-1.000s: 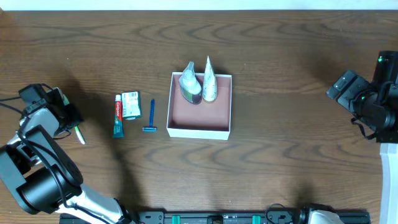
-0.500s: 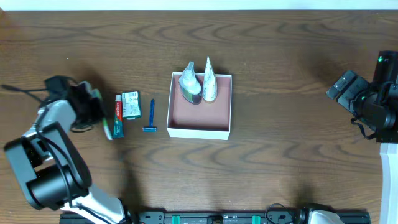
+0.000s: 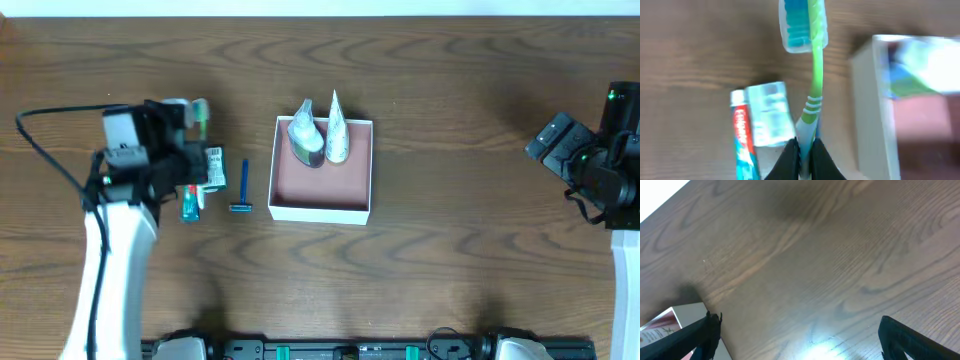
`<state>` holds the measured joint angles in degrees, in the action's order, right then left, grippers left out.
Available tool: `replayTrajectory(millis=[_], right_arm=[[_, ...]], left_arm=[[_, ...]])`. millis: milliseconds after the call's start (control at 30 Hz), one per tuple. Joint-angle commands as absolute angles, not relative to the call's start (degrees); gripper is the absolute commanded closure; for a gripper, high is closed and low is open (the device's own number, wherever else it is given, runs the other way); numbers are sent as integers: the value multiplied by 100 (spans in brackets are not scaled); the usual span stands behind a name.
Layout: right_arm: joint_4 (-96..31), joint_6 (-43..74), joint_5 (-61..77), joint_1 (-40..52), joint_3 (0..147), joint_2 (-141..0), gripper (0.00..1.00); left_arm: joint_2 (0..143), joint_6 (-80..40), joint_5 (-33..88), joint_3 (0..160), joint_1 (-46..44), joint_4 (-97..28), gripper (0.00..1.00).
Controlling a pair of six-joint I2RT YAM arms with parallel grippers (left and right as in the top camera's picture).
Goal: Pack container
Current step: 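Carry the toothbrush into the box and release it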
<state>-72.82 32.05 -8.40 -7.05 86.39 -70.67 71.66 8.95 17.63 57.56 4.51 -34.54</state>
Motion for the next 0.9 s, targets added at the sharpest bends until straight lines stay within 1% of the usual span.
replayTrajectory(millis=[0, 133, 200, 300, 433, 567, 867], right_arm=[[-7290, 3273, -858, -744, 8639, -7050, 1], [-7290, 3273, -858, -744, 8639, -7050, 1], [-7290, 3275, -858, -744, 8639, -7050, 1], [-7290, 3273, -858, -744, 8639, -7050, 1], [-7290, 3275, -858, -744, 8639, -7050, 1], [-7290, 3273, -858, -744, 8639, -7050, 1], [-7290, 3273, -858, -744, 8639, -7050, 1]], left_arm=[[6558, 1627, 1737, 5771, -154, -3710, 94], [5944, 2281, 1737, 5771, -1026, -3883, 94], [5741, 3002, 1737, 5771, -1474, -3962, 94], [5686, 4427, 1739, 5771, -1988, -4222, 94], [5957, 5295, 1752, 5756, -2502, -4416, 94], [6475, 5948, 1752, 5756, -2783, -4296, 94], [7920, 6344, 1737, 5756, -2902, -3354, 94]])
